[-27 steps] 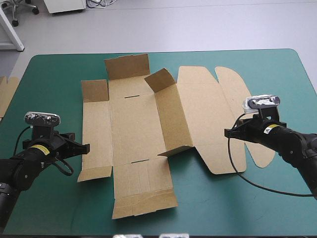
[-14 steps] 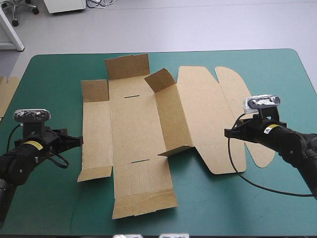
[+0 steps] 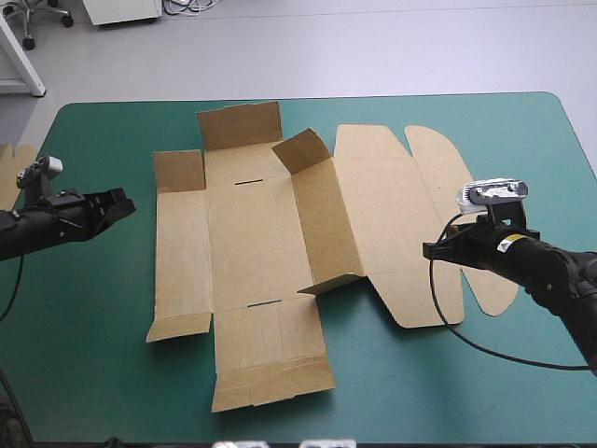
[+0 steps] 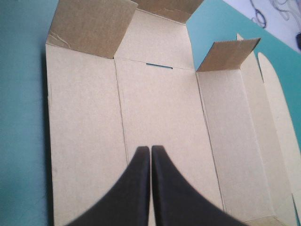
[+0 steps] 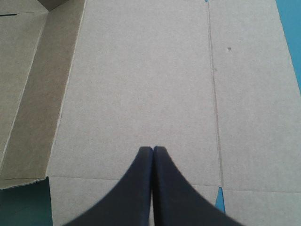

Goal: Fold the box

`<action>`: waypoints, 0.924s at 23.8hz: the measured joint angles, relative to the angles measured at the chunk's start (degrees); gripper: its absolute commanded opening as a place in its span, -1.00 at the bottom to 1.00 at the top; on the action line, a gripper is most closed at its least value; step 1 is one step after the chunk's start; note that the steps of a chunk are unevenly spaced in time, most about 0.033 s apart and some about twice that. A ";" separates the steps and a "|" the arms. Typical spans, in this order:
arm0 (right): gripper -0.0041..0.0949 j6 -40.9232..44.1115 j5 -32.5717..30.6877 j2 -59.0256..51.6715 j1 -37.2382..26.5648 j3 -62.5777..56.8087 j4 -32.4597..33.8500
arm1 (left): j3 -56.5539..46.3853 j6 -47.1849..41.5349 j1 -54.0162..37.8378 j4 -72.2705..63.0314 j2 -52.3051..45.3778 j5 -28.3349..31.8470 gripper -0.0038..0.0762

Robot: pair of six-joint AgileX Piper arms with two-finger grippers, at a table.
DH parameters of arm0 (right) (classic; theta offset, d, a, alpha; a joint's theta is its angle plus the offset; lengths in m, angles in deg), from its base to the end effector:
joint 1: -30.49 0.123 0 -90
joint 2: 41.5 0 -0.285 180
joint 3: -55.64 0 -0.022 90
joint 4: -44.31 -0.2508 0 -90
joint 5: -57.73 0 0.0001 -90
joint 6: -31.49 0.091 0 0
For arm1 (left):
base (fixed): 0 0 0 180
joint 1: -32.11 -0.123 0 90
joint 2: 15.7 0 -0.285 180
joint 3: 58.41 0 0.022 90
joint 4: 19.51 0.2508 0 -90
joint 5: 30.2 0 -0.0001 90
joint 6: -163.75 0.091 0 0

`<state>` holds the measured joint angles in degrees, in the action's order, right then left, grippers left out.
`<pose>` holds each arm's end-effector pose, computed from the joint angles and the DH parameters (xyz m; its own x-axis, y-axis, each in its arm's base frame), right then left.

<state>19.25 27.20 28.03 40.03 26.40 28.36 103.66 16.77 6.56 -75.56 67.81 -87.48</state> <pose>0.2170 0.0494 0.3176 -0.6189 -0.0761 -0.7818 -0.2550 0.9608 0.1083 0.2598 0.0538 0.3263 -0.7191 -0.4232 -0.5512 0.0030 0.7913 -0.6114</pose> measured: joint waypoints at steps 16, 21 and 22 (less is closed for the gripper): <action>-0.96 0.00 0.00 0.00 0.00 0.00 0.05 | -0.75 4.59 -4.61 6.13 12.89 -11.26 -0.90; -0.96 0.00 -0.07 0.00 0.00 0.00 0.05 | -3.49 7.60 -4.98 4.23 15.74 -11.21 -0.90; -0.96 0.00 -0.13 0.00 0.00 0.00 0.05 | -4.31 8.30 -5.40 3.72 16.34 -11.21 -0.90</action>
<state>19.25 27.07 28.03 40.03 26.40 28.41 99.35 25.07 1.16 -71.84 84.16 -98.69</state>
